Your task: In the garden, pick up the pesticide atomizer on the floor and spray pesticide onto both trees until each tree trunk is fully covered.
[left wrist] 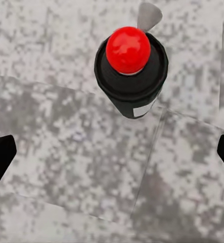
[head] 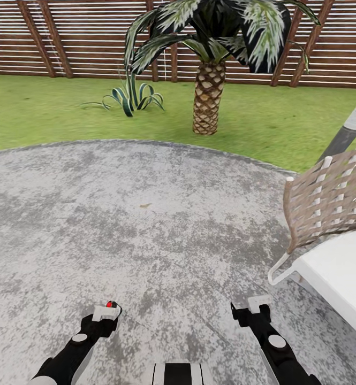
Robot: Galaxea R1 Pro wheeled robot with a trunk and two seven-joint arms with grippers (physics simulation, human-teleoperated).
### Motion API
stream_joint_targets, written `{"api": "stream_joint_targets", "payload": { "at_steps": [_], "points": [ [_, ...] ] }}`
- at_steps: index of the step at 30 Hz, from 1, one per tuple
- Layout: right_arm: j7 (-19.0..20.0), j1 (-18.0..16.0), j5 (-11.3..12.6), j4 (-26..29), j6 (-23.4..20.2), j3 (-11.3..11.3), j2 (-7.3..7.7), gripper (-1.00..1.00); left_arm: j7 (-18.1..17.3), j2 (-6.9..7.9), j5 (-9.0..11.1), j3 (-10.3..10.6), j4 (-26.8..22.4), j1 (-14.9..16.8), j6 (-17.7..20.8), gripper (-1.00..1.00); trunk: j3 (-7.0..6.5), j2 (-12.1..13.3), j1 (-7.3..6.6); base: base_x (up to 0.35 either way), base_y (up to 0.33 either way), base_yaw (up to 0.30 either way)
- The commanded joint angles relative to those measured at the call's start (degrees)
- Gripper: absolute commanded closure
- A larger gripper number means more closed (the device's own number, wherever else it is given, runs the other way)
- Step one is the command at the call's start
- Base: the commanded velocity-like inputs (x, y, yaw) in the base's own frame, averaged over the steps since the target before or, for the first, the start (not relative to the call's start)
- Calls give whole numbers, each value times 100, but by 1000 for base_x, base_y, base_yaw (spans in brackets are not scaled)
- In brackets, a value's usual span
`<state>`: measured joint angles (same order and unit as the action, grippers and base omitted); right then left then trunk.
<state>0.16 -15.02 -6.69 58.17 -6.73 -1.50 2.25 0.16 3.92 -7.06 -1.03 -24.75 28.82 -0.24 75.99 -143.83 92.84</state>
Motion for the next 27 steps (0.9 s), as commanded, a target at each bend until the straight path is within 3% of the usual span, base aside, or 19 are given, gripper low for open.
{"api": "stream_joint_targets", "payload": {
  "at_steps": [1, 12, 19, 24, 27],
  "points": [
    [2, -1, -60, 11, -39, -8, 4, -100, 2, 0, -59, -11, -3, 1, -2, -100, 4, -1, -1, 0, 0, 0],
    [0, -1, -63, 19, -39, -1, 4, -100, 2, 24, -66, -11, 4, 1, -367, -100, 203, -13, 22, 0, 0, 0],
    [-6, 0, -65, 19, -39, 1, 4, -100, 2, 27, -68, -11, 5, 1, -421, -100, 203, -13, 22, 0, 0, 0],
    [-7, 0, -61, 19, -39, 1, 4, -100, 2, 22, -68, -11, 5, 1, -429, -100, 314, -20, 35, 0, 0, 0],
    [-7, 0, -63, 19, -39, 3, 4, -100, 2, 21, -72, -11, 5, 1, -436, -100, 314, -20, 35, 0, 0, 0]
  ]
}}
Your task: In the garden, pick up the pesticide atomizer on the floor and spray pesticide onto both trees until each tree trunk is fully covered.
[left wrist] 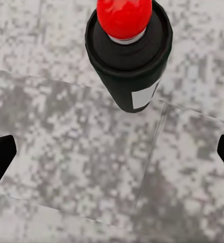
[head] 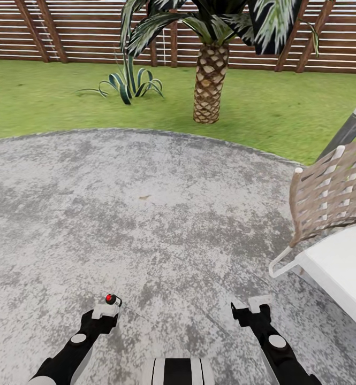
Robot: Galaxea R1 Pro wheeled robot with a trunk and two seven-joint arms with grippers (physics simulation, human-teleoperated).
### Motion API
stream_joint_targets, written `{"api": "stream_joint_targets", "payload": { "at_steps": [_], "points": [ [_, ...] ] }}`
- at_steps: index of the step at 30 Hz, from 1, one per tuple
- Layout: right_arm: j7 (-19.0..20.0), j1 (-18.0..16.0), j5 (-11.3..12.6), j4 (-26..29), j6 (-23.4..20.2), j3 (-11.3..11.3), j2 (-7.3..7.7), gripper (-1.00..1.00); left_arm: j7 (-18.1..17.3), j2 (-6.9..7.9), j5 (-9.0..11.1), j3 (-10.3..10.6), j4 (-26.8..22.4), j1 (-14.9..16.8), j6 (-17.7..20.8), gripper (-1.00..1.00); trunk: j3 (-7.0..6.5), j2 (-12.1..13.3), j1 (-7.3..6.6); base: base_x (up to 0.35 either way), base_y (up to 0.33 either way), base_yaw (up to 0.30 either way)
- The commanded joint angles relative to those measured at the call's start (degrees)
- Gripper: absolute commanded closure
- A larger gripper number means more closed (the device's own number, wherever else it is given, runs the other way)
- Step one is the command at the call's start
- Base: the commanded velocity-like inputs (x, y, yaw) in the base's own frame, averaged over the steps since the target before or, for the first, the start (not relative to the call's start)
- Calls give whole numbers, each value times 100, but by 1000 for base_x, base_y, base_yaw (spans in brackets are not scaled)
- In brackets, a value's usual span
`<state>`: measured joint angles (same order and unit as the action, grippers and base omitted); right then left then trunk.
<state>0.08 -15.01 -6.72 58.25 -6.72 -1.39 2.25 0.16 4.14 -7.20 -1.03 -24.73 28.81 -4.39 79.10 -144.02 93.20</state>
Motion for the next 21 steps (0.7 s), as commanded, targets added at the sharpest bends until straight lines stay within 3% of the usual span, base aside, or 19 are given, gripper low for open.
{"api": "stream_joint_targets", "payload": {
  "at_steps": [1, 21],
  "points": [
    [1, -1, -59, 11, -39, -8, 4, -100, 2, -1, -59, -8, 3, 2, -23, -100, 4, -1, -1, 0, 0, 0],
    [-20, 7, -67, -4, -39, 25, -50, -100, 2, -23, -116, -3, -14, 10, -78, -100, 48, -4, 4, 28, 5, 0]
  ]
}}
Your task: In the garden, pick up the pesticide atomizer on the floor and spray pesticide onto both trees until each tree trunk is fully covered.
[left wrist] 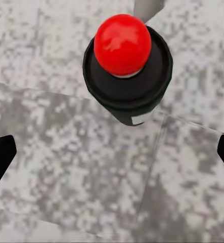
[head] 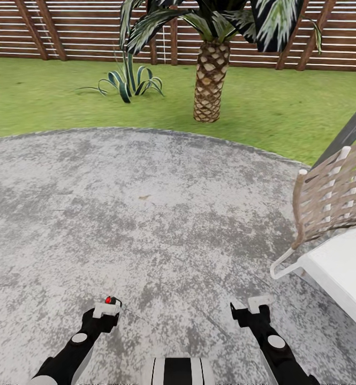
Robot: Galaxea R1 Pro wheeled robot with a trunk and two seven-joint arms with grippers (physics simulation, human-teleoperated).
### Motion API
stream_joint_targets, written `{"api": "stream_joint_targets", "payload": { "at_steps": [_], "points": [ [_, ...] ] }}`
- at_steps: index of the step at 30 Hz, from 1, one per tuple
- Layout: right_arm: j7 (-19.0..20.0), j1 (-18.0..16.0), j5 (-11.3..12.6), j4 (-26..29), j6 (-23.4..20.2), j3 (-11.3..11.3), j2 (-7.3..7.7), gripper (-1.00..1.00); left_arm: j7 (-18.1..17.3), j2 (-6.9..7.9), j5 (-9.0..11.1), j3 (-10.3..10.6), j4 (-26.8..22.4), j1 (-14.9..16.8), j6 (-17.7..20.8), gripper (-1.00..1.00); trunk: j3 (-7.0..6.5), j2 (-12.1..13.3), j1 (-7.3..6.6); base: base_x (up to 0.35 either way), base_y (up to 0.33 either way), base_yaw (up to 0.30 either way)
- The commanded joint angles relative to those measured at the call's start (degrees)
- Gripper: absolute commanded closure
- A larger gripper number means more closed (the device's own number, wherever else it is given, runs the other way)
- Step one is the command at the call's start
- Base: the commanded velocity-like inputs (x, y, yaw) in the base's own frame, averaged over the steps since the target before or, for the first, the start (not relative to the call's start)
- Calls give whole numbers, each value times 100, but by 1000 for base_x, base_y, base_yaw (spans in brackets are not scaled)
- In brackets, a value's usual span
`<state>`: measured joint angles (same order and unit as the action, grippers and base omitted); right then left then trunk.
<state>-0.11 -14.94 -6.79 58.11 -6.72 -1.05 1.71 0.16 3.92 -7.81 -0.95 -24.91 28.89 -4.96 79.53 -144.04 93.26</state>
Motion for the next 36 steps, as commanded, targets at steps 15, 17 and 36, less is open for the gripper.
{"api": "stream_joint_targets", "payload": {
  "at_steps": [15, 17, 36],
  "points": [
    [0, -1, -59, 7, -40, -9, -1, -100, 3, 0, -59, -11, 12, 3, -233, -100, 337, -22, 37, 0, 0, 0],
    [0, -1, -59, 7, -40, -9, 1, -100, 5, -4, -59, -11, 10, 3, -264, -100, 381, -24, 43, 0, 0, 0],
    [1, -1, -59, -1, -40, -18, -4, -100, 2, -6, -72, 9, 7, -6, -659, -100, 426, -24, 43, 0, 0, 0]
  ]
}}
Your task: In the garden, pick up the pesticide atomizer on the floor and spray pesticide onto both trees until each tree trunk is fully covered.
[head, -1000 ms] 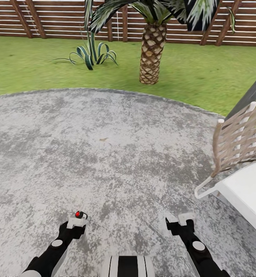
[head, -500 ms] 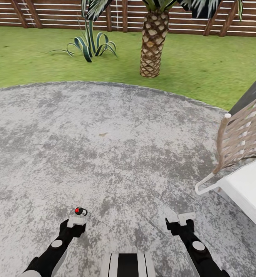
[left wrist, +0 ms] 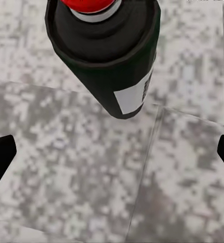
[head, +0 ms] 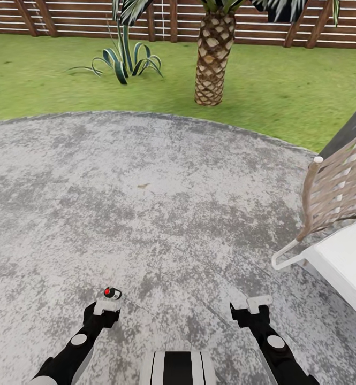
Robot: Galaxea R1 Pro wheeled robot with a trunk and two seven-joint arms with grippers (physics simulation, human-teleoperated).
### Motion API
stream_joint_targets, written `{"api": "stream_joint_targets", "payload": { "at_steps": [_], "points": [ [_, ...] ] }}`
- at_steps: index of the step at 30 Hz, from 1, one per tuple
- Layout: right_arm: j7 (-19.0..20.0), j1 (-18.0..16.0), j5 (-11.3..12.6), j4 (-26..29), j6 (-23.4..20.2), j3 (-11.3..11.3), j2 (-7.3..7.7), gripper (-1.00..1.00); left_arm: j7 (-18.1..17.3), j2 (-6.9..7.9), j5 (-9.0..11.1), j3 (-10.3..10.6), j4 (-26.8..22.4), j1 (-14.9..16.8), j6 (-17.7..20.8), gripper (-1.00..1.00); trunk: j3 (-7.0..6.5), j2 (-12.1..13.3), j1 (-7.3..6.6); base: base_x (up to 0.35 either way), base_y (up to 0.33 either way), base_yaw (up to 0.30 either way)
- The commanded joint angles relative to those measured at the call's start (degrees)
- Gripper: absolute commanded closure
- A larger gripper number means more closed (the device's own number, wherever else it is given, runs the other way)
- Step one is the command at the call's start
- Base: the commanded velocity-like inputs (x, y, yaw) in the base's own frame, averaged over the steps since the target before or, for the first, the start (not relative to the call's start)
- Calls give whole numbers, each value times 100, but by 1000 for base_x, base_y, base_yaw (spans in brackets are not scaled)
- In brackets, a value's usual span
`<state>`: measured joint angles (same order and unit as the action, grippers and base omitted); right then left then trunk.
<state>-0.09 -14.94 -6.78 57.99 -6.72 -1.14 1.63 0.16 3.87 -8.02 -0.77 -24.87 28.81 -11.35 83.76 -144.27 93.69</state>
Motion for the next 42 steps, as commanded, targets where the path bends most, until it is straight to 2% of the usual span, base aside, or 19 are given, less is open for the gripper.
{"api": "stream_joint_targets", "payload": {
  "at_steps": [1, 42],
  "points": [
    [-1, 0, -60, 11, -40, -9, 4, -100, 2, 0, -51, -9, 4, 2, -26, -100, 5, -1, -1, 0, 0, 0],
    [0, -2, -60, 11, -40, -20, 4, -100, 7, -4, -51, -11, 6, 2, -112, -100, -17, -1, -1, 36, 0, 0]
  ]
}}
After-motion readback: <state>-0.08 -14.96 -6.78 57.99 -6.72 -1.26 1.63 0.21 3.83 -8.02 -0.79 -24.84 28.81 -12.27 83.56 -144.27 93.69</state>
